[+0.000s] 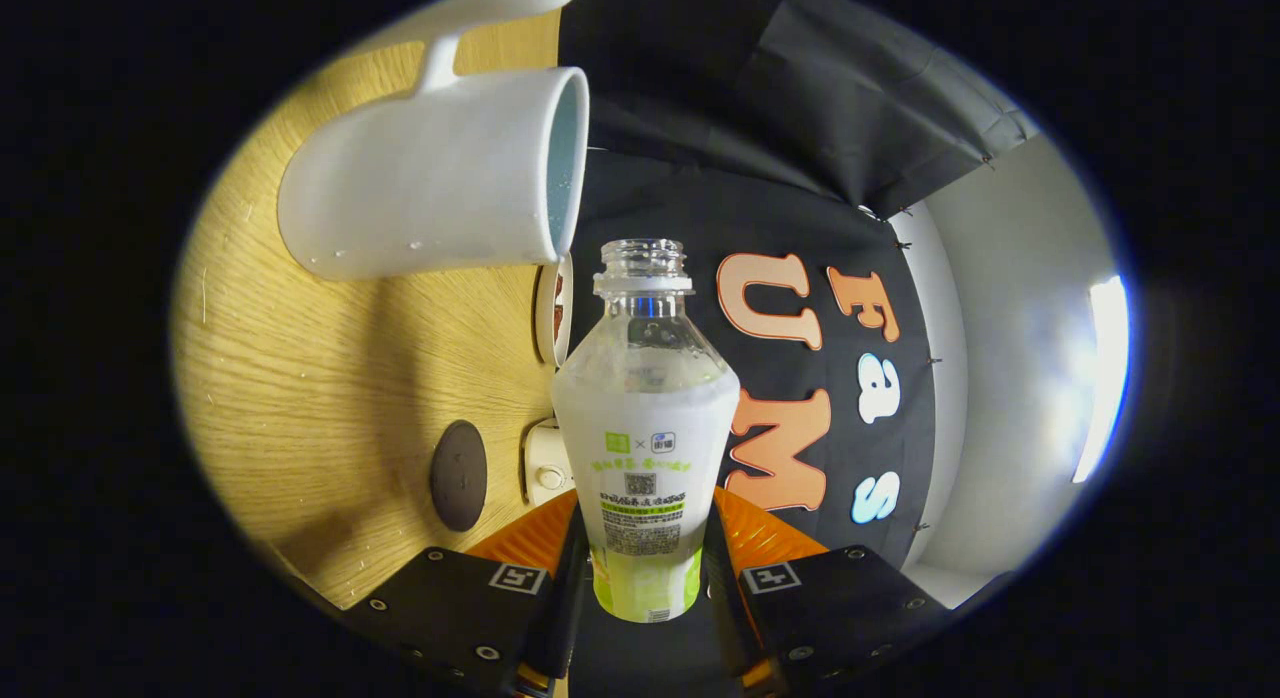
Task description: Take the bottle from table, then pour the juice into the cup, finally place the bottle on the coaster
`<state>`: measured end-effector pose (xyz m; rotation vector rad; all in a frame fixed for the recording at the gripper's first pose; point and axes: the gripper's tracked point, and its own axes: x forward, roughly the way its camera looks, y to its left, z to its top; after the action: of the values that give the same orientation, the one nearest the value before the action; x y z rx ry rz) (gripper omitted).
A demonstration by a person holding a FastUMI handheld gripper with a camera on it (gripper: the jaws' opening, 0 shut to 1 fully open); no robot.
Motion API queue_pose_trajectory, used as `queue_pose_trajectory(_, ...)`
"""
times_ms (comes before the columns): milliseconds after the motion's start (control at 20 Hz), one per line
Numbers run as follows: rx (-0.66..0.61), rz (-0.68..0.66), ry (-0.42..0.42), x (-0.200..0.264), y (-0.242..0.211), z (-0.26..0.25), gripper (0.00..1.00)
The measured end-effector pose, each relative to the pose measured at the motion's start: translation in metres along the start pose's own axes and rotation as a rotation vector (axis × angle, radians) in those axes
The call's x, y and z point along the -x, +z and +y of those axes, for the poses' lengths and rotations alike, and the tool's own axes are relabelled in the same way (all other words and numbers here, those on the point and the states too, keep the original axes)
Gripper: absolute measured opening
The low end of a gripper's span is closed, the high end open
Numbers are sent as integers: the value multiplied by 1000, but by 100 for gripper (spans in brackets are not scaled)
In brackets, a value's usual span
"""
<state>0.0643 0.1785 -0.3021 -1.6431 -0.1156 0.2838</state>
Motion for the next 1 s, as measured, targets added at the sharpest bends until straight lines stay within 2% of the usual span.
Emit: queue_pose_trajectory(1000,137,-76,-57,-3,11,-19,57)
